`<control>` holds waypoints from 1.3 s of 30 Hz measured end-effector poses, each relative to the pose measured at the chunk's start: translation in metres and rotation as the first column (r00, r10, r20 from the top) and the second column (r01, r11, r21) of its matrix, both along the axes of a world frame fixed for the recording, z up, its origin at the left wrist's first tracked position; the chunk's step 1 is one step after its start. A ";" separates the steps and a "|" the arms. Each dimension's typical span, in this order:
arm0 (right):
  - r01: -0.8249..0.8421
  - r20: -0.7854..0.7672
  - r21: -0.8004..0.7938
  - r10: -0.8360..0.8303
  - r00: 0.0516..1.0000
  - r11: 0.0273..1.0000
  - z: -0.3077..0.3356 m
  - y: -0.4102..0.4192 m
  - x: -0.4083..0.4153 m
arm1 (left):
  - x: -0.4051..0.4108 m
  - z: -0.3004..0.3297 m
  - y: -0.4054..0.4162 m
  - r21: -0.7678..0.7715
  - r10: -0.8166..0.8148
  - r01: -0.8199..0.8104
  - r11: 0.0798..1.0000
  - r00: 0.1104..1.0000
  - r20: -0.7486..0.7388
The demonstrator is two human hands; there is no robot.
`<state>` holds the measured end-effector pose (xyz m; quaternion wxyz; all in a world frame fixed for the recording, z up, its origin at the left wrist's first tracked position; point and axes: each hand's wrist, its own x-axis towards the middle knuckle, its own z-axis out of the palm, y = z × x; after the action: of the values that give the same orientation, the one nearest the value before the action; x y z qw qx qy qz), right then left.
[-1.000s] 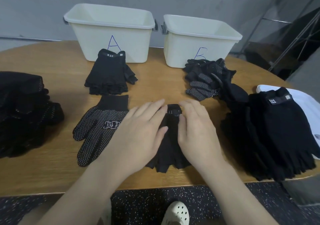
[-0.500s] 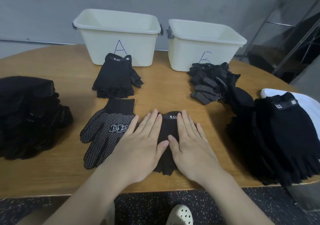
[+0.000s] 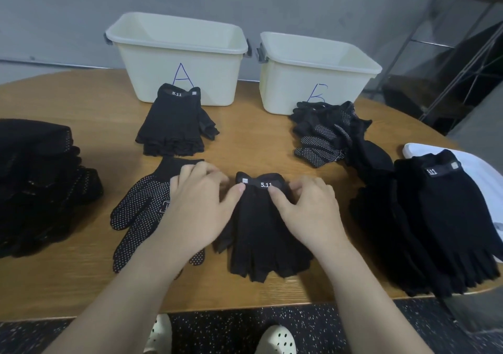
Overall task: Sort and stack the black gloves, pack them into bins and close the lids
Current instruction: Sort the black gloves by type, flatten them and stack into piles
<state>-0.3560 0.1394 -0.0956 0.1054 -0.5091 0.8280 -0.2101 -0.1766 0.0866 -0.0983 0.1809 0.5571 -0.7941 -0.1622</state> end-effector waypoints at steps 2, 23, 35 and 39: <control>-0.002 0.087 0.060 -0.003 0.996 0.998 0.003 -0.005 -0.004 | -0.006 -0.001 -0.003 0.020 0.012 -0.011 1.000 1.000 -0.026; 0.024 0.519 -0.405 0.208 0.829 0.914 0.021 -0.012 0.008 | -0.006 0.019 0.009 0.233 0.211 -0.060 0.971 0.676 -0.706; -0.237 0.073 -0.708 0.403 0.912 0.666 0.021 -0.025 0.049 | 0.014 0.027 0.014 0.287 0.261 0.061 0.956 0.265 -0.928; -0.243 0.141 -0.702 0.465 0.874 0.669 0.022 -0.032 0.061 | 0.021 0.029 0.012 0.223 0.203 0.061 0.973 0.237 -0.950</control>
<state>-0.2945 0.1077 -0.0733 0.0841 -0.6258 0.5541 -0.5425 -0.1558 0.0990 -0.0694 0.5776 0.3897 -0.4646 -0.5465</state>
